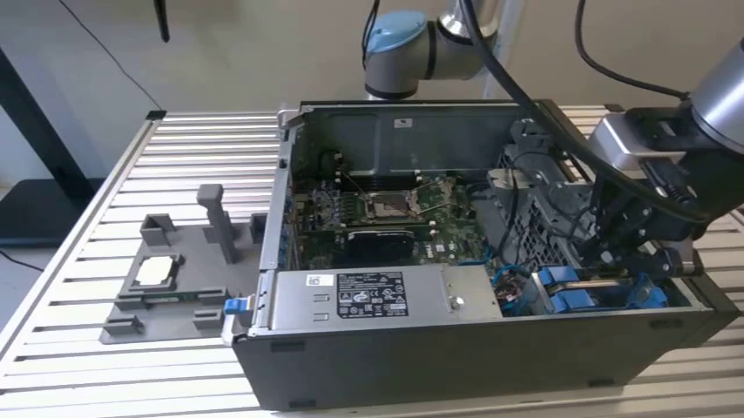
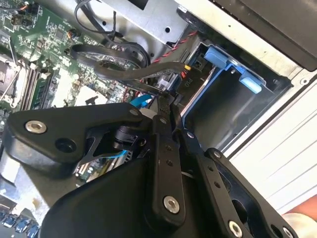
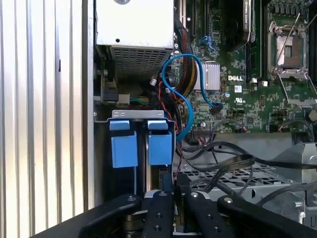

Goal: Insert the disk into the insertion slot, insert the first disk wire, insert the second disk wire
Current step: 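Insert the second disk wire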

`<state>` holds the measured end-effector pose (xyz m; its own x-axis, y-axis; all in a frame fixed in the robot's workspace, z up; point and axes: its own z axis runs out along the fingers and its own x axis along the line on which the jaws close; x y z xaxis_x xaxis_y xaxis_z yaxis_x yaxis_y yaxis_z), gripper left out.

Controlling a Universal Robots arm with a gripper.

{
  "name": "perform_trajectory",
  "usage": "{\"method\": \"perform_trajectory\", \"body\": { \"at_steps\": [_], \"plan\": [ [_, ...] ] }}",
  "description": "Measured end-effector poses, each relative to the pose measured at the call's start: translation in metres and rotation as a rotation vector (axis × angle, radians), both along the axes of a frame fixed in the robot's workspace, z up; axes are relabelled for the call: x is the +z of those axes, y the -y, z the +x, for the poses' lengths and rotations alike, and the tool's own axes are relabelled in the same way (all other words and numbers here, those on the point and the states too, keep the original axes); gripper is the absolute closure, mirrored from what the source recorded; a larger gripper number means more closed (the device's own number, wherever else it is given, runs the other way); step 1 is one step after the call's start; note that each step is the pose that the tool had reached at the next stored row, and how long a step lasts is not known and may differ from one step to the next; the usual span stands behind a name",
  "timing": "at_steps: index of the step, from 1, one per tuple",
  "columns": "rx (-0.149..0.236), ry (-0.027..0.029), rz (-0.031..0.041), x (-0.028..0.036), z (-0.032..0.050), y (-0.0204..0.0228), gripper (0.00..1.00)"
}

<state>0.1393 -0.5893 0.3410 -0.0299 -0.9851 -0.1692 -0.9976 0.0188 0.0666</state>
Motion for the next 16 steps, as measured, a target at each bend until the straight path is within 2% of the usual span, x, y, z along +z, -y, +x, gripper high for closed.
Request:
{"method": "perform_trajectory", "body": {
  "at_steps": [3, 5, 8, 16],
  "plan": [
    [0.000, -0.0212, 0.0001, -0.0001, 0.0015, 0.0007, 0.84],
    [0.000, -0.0287, 0.0001, -0.0001, 0.0029, 0.0009, 0.84],
    [0.000, -0.0360, 0.0000, 0.0000, 0.0058, 0.0011, 0.84],
    [0.001, -0.0463, 0.0000, -0.0001, 0.0116, 0.0020, 0.84]
  ]
}}
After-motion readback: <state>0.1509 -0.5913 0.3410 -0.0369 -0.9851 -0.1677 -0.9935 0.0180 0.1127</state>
